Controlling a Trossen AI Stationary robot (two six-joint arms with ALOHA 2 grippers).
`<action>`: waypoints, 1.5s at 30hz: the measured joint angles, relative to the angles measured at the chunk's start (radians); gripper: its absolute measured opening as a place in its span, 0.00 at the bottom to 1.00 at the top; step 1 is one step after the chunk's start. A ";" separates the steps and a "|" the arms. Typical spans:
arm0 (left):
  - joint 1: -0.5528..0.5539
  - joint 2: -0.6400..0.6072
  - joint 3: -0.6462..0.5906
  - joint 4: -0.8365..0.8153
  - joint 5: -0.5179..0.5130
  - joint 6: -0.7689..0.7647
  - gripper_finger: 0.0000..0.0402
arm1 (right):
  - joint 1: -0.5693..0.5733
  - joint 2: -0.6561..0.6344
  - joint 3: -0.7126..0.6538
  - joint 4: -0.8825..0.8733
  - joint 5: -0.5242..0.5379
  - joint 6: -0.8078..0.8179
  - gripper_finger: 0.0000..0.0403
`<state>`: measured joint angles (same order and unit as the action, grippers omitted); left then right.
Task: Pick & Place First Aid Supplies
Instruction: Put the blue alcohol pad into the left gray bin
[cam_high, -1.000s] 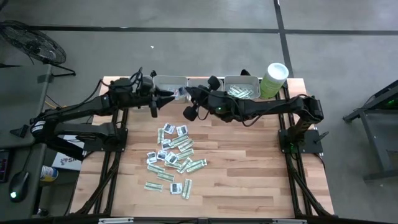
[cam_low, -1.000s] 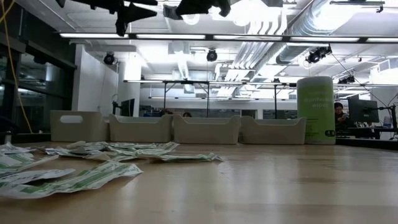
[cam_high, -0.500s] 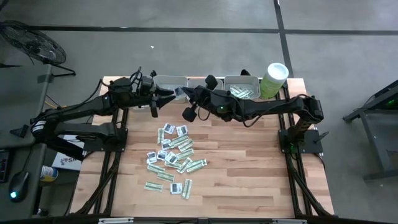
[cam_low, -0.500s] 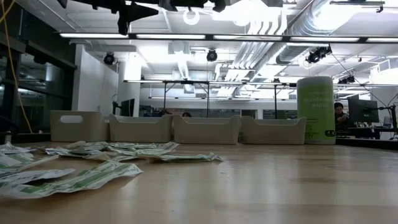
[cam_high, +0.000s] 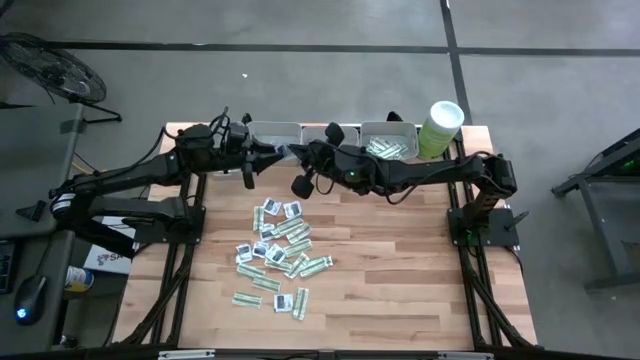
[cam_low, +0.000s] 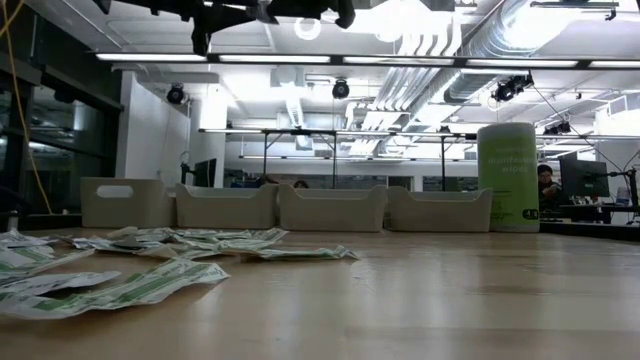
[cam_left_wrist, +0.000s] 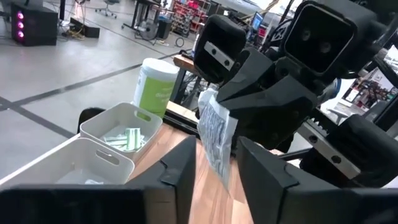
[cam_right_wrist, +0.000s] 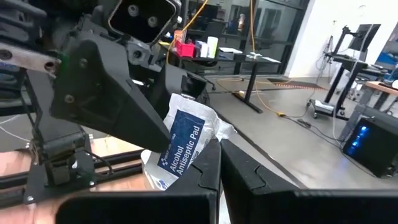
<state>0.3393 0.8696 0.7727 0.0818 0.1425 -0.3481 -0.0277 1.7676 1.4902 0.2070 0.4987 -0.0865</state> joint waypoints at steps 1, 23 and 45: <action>0.000 0.000 0.000 -0.001 0.000 0.000 0.26 | 0.000 0.000 0.000 0.000 -0.008 0.003 0.00; 0.000 0.000 0.000 -0.006 -0.006 -0.004 0.00 | 0.000 -0.002 0.000 -0.002 -0.047 0.000 0.06; 0.000 -0.120 0.000 -0.350 -0.509 -0.073 0.00 | -0.057 -0.168 0.001 -0.259 0.011 0.184 0.47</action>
<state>0.3397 0.7496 0.7727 -0.2683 -0.3666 -0.4209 -0.0849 1.5998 1.4914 -0.0523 0.5093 0.0975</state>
